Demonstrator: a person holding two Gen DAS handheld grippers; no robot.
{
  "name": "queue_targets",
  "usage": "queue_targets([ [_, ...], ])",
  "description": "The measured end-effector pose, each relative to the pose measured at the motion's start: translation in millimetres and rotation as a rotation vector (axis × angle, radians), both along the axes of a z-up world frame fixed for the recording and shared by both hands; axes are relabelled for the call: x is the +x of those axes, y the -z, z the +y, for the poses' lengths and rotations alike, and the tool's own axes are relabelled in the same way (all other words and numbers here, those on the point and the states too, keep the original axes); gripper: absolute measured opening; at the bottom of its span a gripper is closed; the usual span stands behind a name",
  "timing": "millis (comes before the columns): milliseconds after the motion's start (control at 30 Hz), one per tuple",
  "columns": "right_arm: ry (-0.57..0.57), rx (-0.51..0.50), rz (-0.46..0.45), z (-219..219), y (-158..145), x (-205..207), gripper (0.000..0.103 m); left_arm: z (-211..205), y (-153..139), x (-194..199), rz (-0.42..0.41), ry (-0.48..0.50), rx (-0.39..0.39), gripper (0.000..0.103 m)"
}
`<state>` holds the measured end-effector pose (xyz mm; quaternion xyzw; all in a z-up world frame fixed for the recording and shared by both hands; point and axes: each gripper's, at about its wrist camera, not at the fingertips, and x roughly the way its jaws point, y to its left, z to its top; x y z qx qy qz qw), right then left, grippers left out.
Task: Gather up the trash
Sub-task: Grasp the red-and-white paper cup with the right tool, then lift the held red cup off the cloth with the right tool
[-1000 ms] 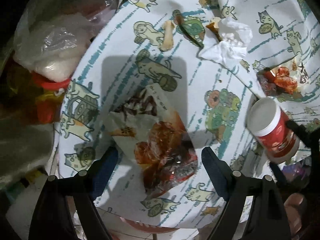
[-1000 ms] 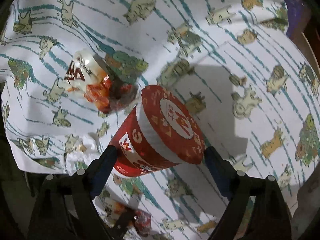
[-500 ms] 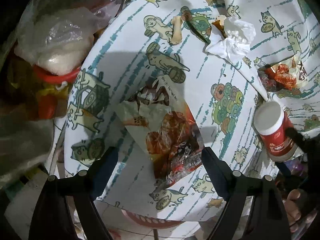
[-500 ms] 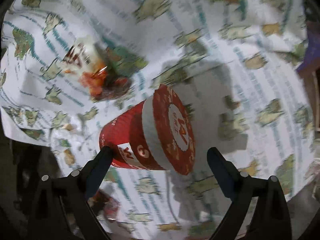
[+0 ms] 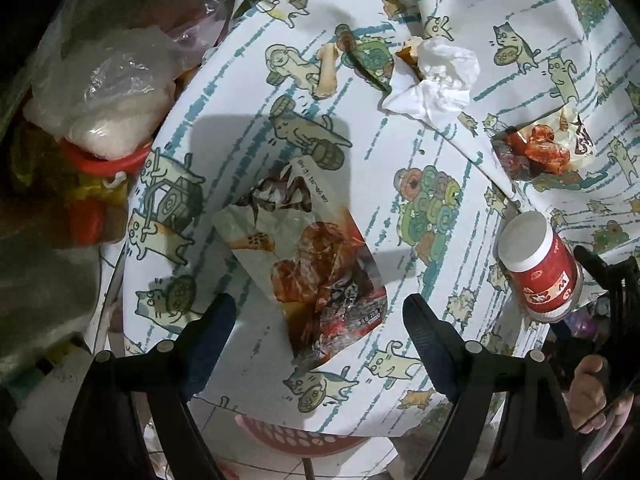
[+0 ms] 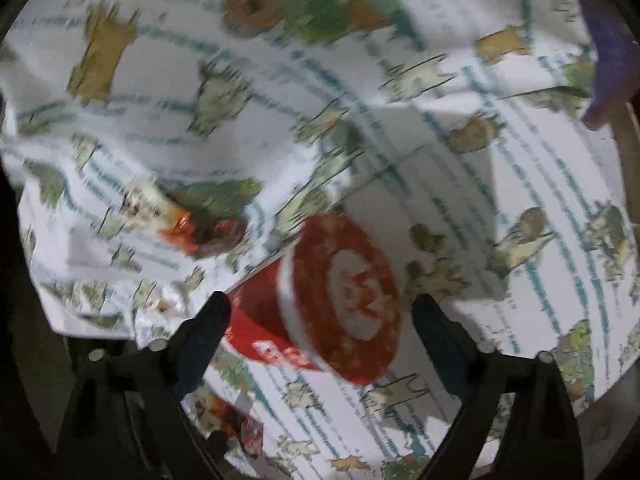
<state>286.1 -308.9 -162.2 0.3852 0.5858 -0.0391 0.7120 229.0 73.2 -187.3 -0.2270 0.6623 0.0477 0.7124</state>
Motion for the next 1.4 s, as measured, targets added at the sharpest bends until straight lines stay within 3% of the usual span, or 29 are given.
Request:
queue_targets([
  [33, -0.018, 0.016, 0.008, 3.5, 2.2, -0.5, 0.076, 0.1, -0.3, 0.5, 0.001, -0.001, -0.002, 0.087],
  [133, -0.081, 0.048, 0.01, 16.8, 5.2, -7.5, 0.069, -0.4, -2.0, 5.1, 0.009, 0.008, -0.026, 0.087],
  [267, -0.197, 0.008, -0.008, 40.0, -3.8, -13.1, 0.054, 0.7, -15.2, 3.3, -0.023, 0.037, -0.018, 0.087],
  [433, -0.446, -0.086, 0.025, 67.5, -14.0, -33.7, 0.05, 1.6, -28.7, 0.4, -0.06, 0.066, 0.009, 0.087],
  [533, -0.643, -0.27, -0.01, 94.7, -28.6, -48.3, 0.057, 5.9, -29.8, -2.1, -0.047, 0.057, -0.069, 0.087],
  [600, -0.727, -0.466, -0.108, 109.5, -46.0, -57.2, 0.067, 7.2, -33.7, -2.8, -0.058, 0.056, -0.046, 0.087],
  [633, -0.733, -0.552, -0.157, 113.7, -53.7, -59.3, 0.074, 8.3, -36.7, -3.2, -0.069, 0.057, -0.019, 0.087],
  [700, -0.72, -0.711, -0.271, 116.8, -68.8, -63.2, 0.077, 9.3, -40.7, -3.6, -0.084, 0.063, 0.001, 0.087],
  [733, -0.728, -0.736, -0.317, 118.0, -74.2, -61.5, 0.079, 9.3, -42.5, -3.7, -0.088, 0.071, -0.001, 0.087],
  [867, -0.844, -0.648, -0.421, 123.1, -77.0, -40.2, 0.081, 7.2, -41.7, -4.3, -0.082, 0.102, -0.009, 0.087],
  [967, -0.85, -0.563, -0.34, 111.9, -60.6, -25.4, 0.081, 6.8, -35.9, -3.8, -0.064, 0.103, -0.007, 0.087],
  [1100, -0.829, -0.535, -0.225, 117.6, -35.3, -13.7, 0.081, 7.7, -31.0, -2.5, -0.05, 0.095, -0.025, 0.087],
  [1200, -0.837, -0.466, -0.078, 111.5, -13.4, -9.8, 0.079, 9.3, -32.9, -1.7, -0.055, 0.091, -0.023, 0.087],
  [1400, -0.894, -0.428, -0.024, 111.1, -12.7, -20.6, 0.079, 7.0, -34.7, 0.1, -0.053, 0.1, -0.031, 0.087],
])
